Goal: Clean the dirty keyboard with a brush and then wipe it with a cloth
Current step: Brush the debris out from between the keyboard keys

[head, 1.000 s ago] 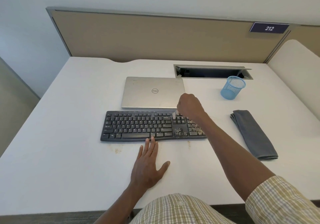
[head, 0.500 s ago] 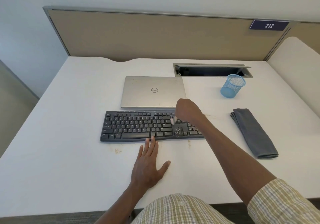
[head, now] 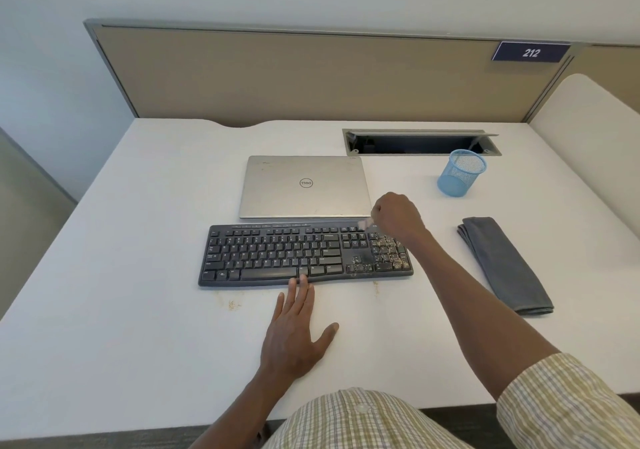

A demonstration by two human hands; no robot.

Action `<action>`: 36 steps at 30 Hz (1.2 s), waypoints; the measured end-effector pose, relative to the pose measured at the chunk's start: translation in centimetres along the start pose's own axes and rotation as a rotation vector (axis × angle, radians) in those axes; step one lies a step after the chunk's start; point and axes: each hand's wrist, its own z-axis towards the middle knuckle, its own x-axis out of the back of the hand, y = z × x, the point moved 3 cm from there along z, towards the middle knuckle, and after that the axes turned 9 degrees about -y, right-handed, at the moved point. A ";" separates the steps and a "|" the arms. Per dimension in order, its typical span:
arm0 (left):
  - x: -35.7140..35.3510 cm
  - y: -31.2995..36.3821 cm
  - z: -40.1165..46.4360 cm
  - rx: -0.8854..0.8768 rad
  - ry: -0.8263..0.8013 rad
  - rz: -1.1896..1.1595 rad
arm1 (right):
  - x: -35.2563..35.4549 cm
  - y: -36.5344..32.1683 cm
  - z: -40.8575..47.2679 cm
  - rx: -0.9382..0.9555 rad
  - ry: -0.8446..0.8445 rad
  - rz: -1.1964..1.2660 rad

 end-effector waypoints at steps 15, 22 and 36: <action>-0.1 -0.2 0.0 -0.007 -0.007 0.010 | 1.0 -0.1 -1.7 -0.010 -0.060 -0.024; -0.2 -0.2 0.1 -0.001 -0.005 0.000 | -0.6 -0.4 -3.2 -0.010 -0.061 -0.038; -0.1 -0.1 0.0 0.004 -0.006 0.001 | -1.5 -3.8 -5.9 0.056 -0.002 -0.192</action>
